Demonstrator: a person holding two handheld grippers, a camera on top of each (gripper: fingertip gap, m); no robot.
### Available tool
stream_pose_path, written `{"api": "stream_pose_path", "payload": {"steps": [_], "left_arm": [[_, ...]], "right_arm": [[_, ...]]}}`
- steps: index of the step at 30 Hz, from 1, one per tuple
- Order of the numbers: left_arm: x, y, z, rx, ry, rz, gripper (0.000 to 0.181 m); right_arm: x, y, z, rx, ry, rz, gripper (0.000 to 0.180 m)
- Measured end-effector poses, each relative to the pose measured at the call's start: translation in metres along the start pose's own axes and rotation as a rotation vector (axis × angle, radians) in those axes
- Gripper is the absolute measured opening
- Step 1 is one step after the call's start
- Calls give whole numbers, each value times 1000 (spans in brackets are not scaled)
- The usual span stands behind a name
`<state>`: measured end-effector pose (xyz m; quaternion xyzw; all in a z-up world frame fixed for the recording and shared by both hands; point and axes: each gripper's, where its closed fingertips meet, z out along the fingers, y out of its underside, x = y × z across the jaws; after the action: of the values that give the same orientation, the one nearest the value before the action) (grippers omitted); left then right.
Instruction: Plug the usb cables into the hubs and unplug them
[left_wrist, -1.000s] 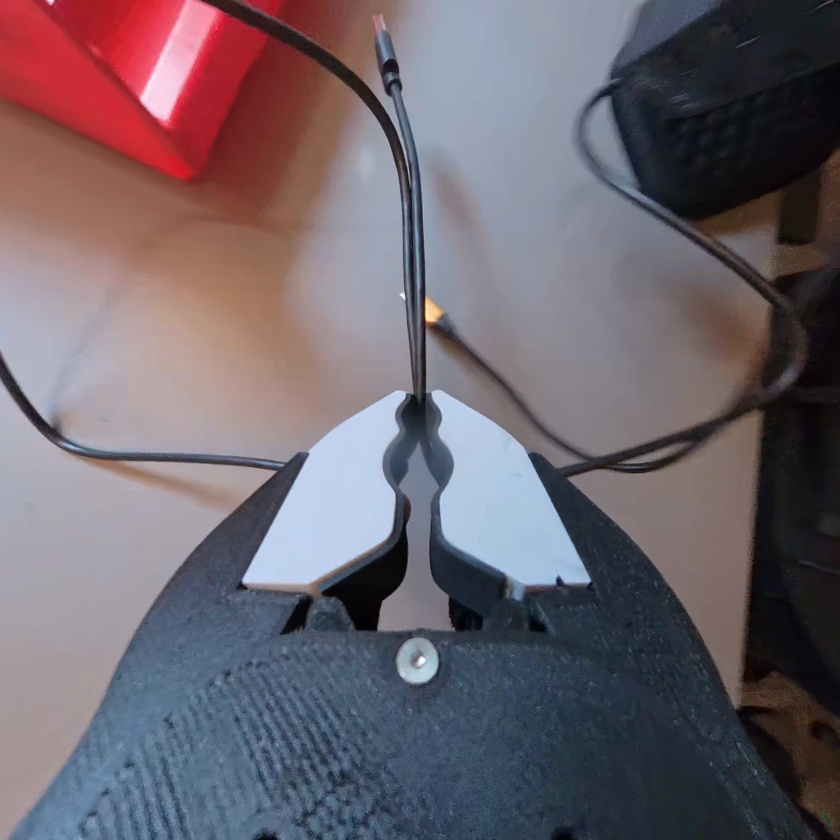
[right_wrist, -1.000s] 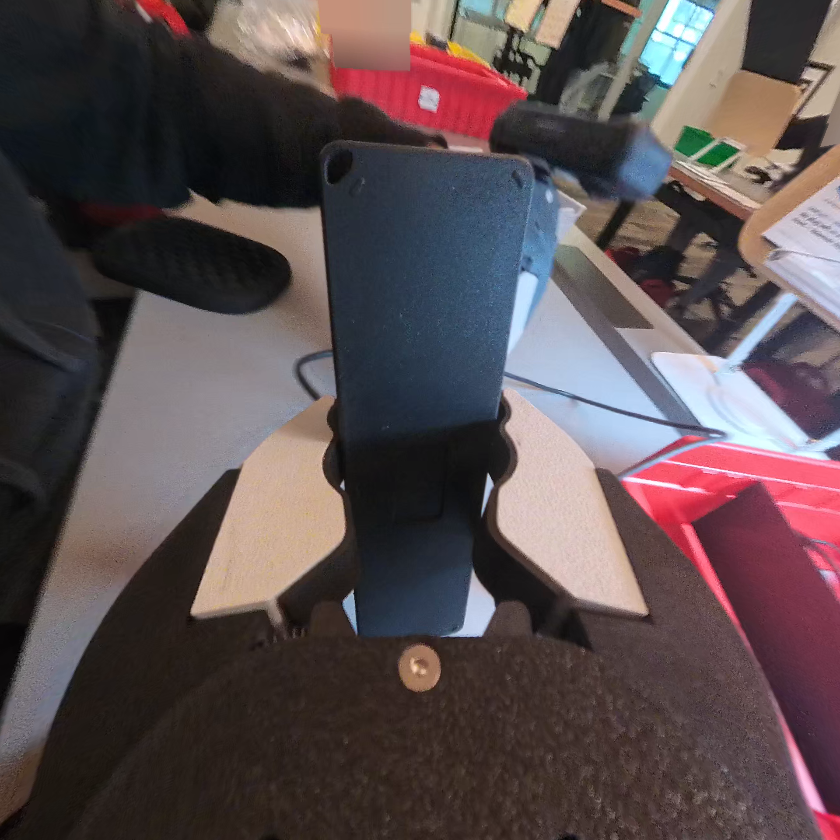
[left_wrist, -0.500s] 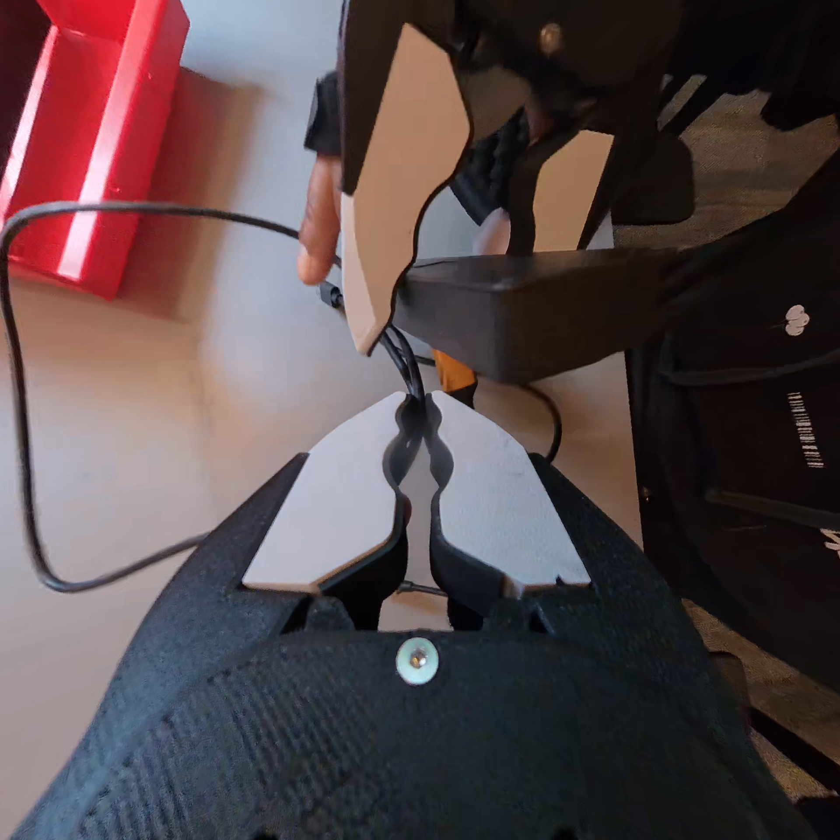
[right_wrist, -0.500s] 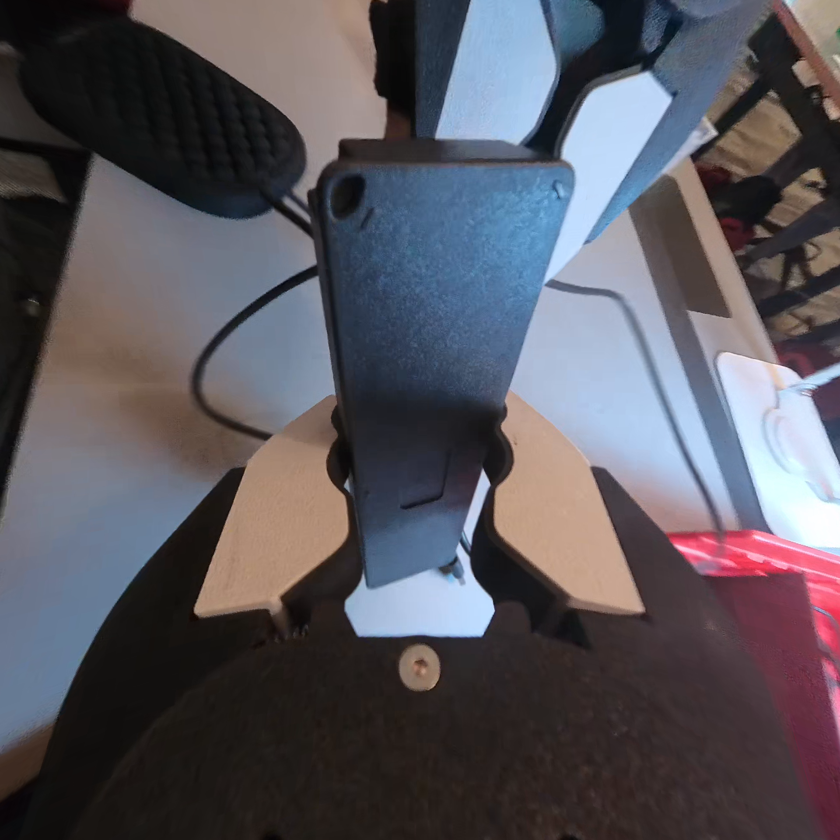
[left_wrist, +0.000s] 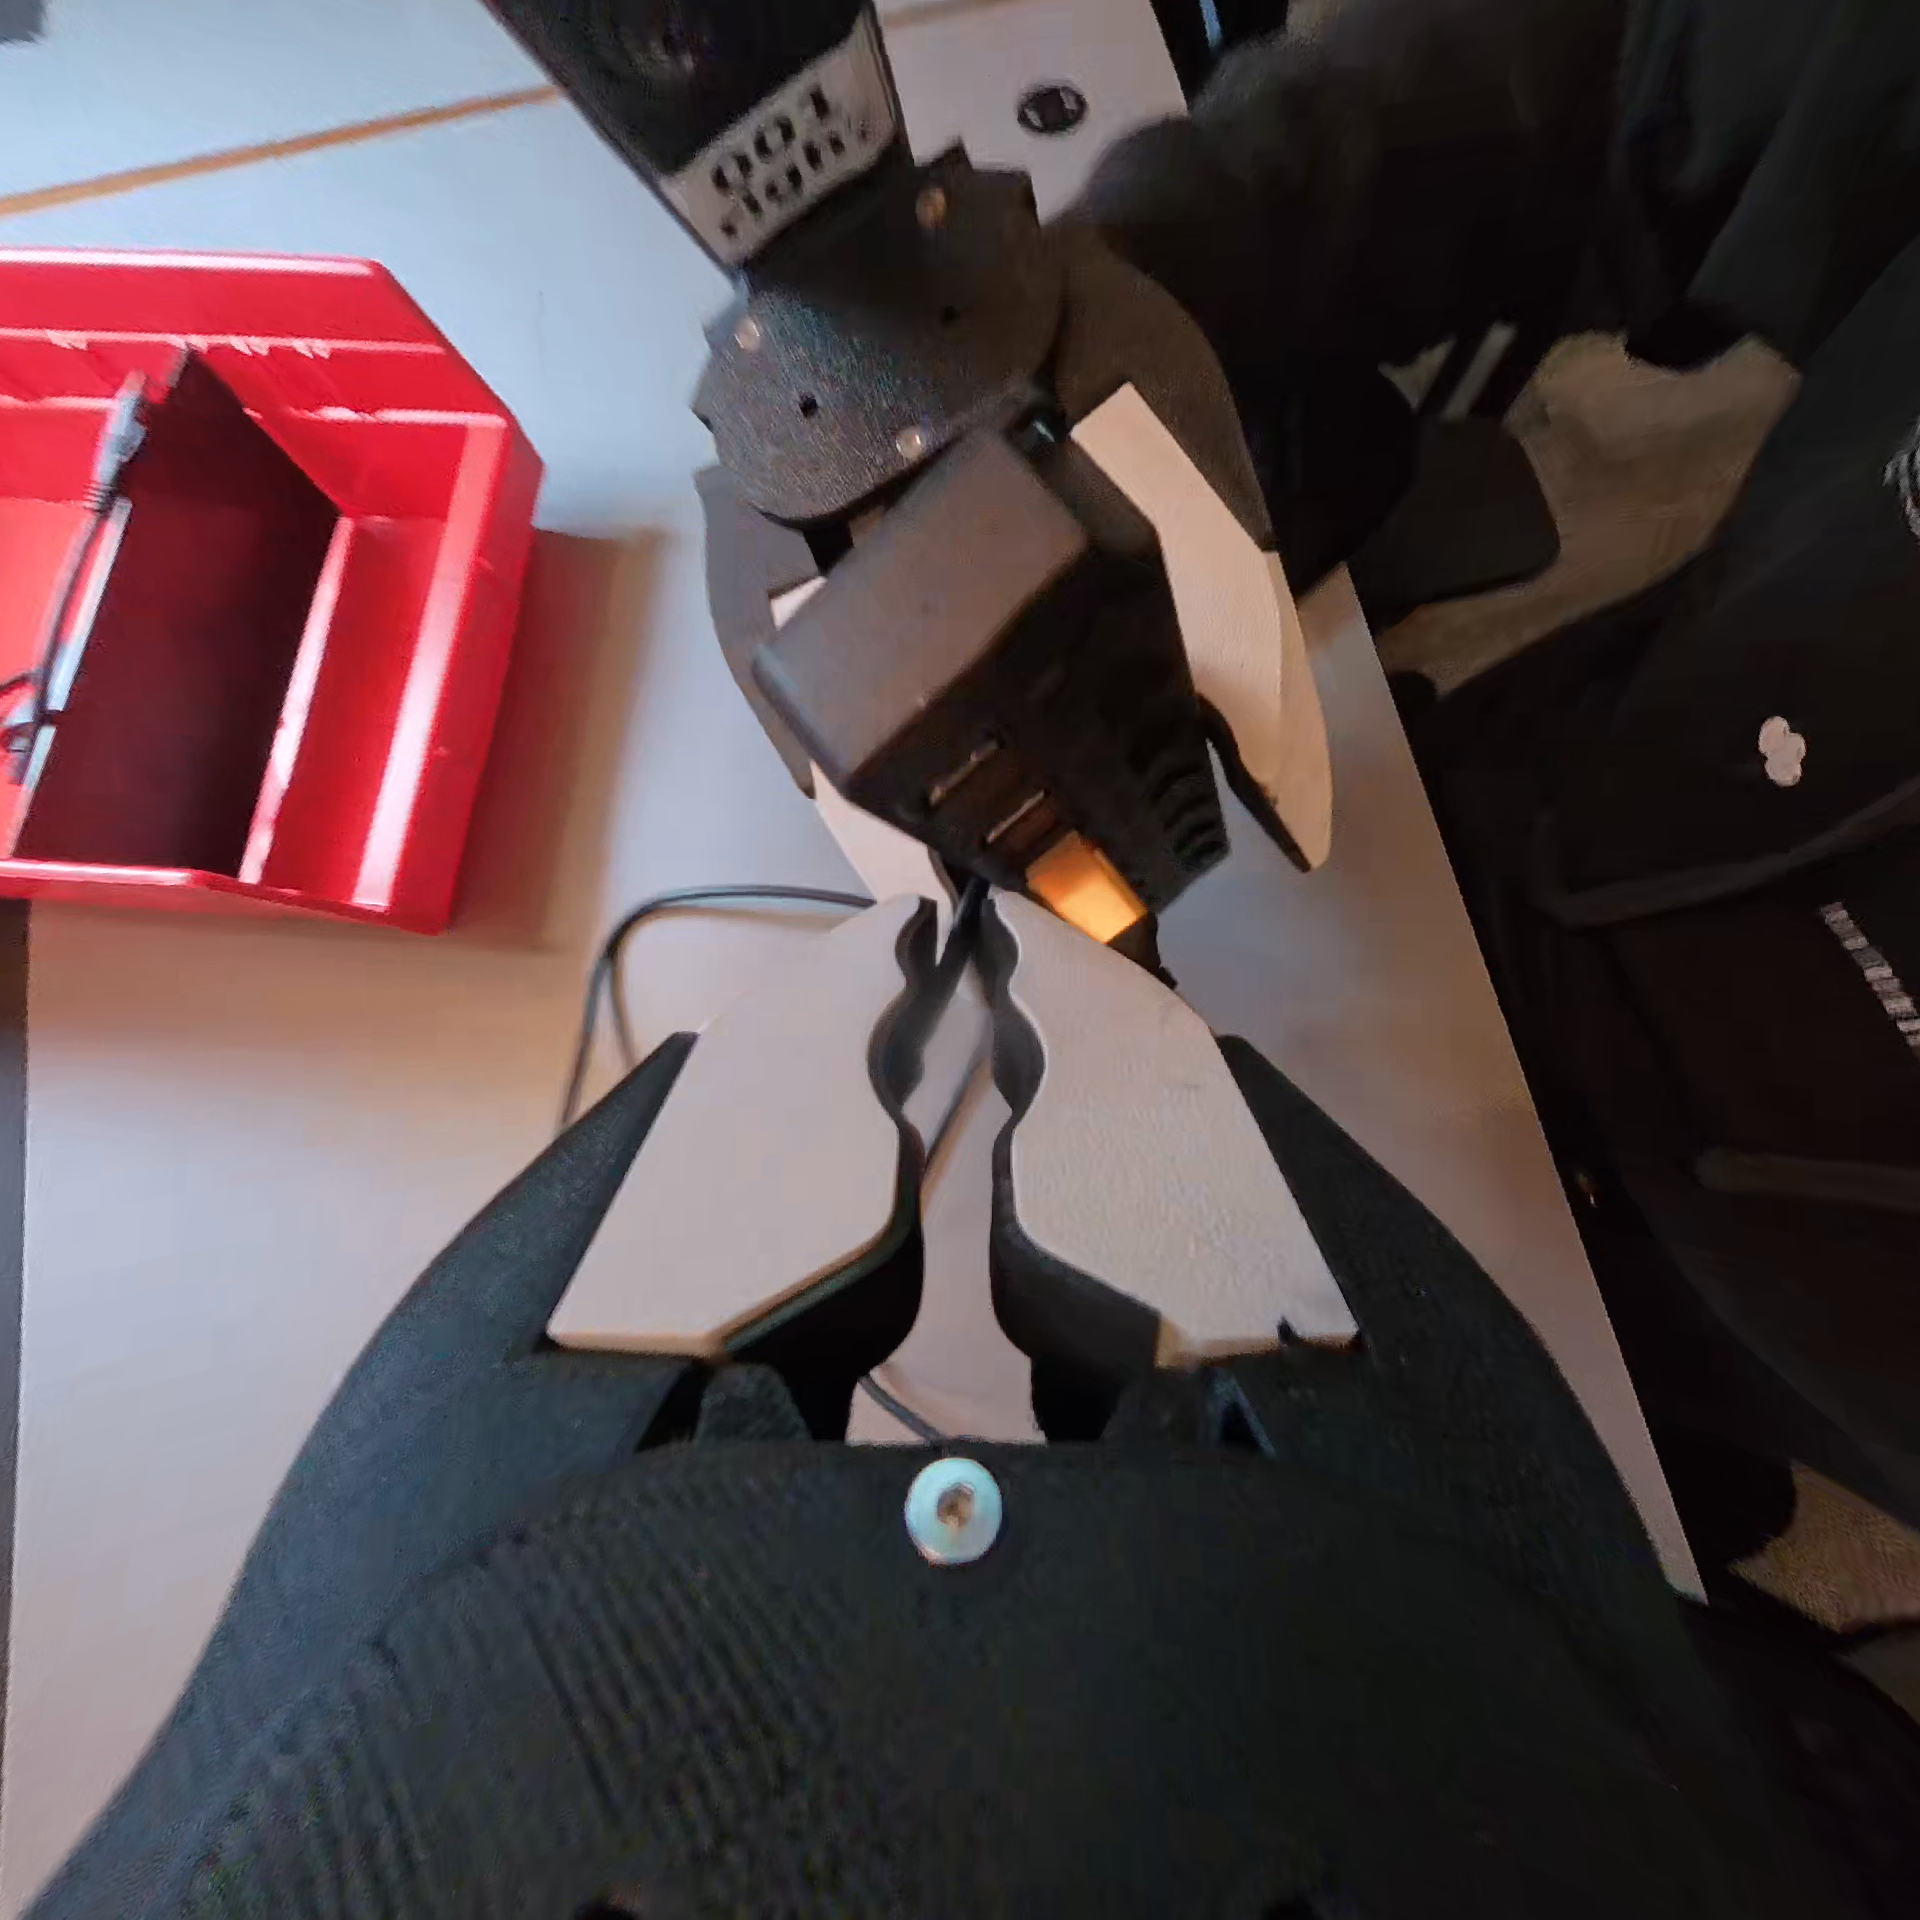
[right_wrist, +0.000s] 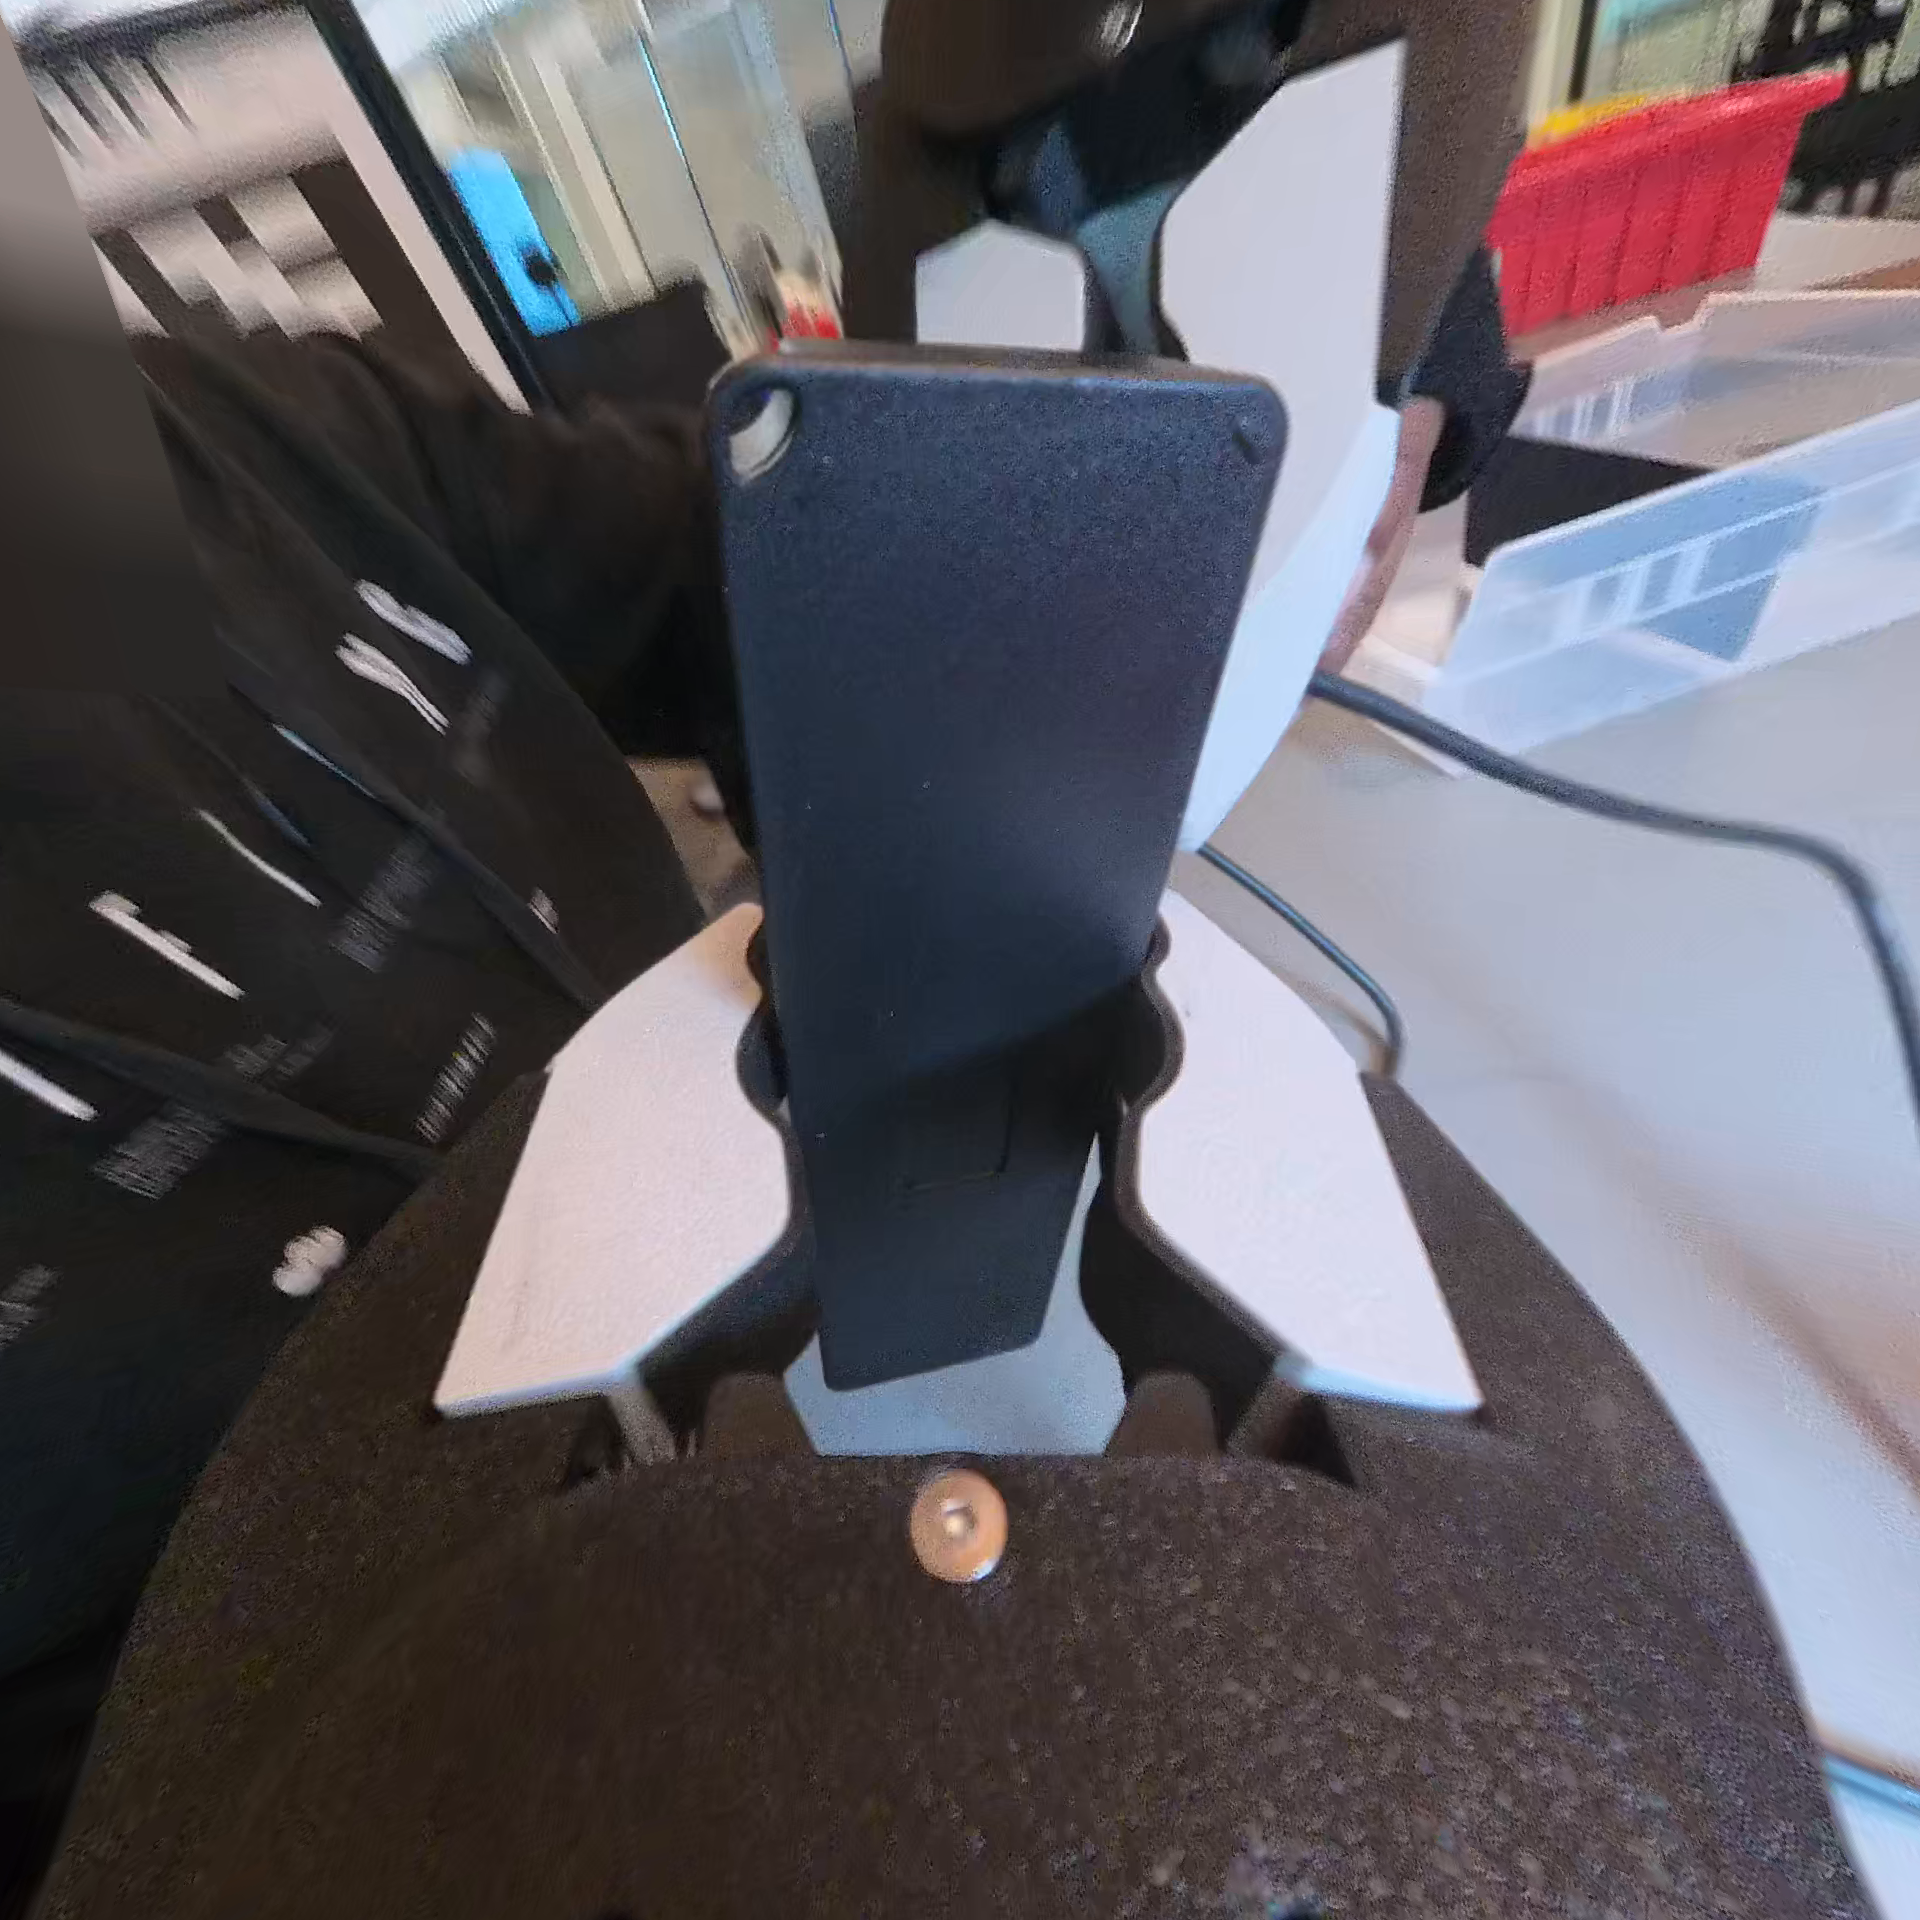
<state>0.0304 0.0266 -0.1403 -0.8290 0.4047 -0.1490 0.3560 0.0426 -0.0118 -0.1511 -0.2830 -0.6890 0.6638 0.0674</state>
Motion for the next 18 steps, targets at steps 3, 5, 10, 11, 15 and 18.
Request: {"api": "stream_pose_path", "payload": {"steps": [3,5,10,11,15,18], "left_arm": [[-13,-9,-14,117,-48,-60,18],[-24,-16,-35,235,-109,-102,22],[-52,-10,-110,573,-328,-233,25],[-57,-2,-119,613,-371,-264,24],[-64,40,-119,664,-424,-405,22],[-62,70,-95,623,-428,-468,21]], "right_arm": [[-11,-18,-11,166,-98,60,62],[-20,-30,-20,250,-129,65,62],[-33,-72,-56,343,-45,-51,61],[-33,-82,-64,325,-8,-89,62],[-24,-136,-94,211,148,-240,62],[-10,-191,-116,138,277,-344,62]]}}
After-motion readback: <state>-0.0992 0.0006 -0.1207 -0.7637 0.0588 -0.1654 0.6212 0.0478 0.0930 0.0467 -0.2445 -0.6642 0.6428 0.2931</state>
